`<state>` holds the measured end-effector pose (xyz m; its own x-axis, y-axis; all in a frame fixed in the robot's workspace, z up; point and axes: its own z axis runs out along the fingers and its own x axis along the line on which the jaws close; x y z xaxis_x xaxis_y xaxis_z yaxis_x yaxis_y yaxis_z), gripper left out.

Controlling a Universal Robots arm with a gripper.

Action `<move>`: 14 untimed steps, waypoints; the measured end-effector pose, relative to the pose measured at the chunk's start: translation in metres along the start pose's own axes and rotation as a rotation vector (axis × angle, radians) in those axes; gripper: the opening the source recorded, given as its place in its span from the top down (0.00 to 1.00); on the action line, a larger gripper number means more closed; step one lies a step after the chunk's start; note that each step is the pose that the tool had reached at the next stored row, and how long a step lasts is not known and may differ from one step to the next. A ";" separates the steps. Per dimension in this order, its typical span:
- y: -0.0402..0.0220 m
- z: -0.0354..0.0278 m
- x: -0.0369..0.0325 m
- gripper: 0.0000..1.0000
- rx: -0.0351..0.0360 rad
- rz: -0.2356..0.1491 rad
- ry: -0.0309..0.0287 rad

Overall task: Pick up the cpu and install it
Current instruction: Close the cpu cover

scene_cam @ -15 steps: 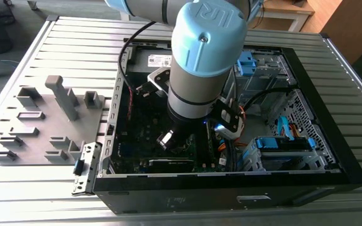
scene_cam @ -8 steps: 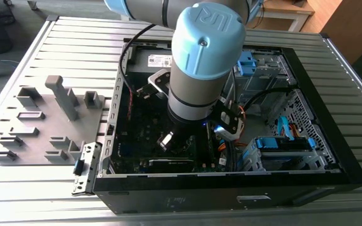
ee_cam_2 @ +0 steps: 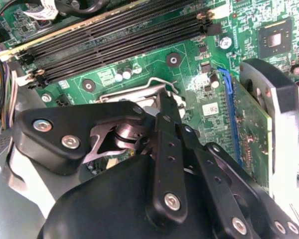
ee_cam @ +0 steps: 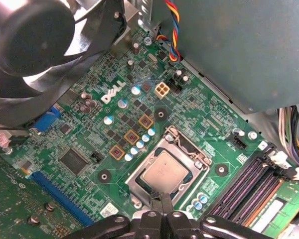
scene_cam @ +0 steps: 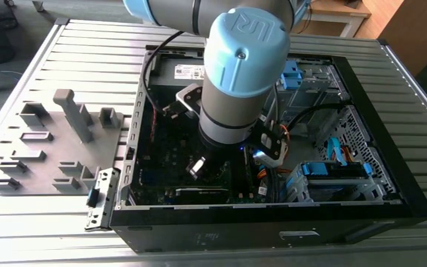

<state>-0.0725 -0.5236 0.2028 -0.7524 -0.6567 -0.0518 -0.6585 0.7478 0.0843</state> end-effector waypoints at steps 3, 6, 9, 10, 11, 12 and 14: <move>-0.0002 0.0016 0.0001 0.89 0.0004 0.000 0.0004; -0.0007 0.0018 -0.0003 0.89 0.0035 0.001 0.0031; -0.0015 0.0023 -0.0008 0.89 0.0064 0.001 0.0057; -0.0017 0.0026 -0.0010 0.89 0.0070 0.001 0.0062; -0.0018 0.0030 -0.0011 0.89 0.0074 0.001 0.0066; -0.0021 0.0031 -0.0014 0.89 0.0081 0.001 0.0073; -0.0024 0.0031 -0.0016 0.89 0.0088 0.001 0.0079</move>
<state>-0.0698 -0.5240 0.1995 -0.7530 -0.6565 -0.0438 -0.6578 0.7494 0.0756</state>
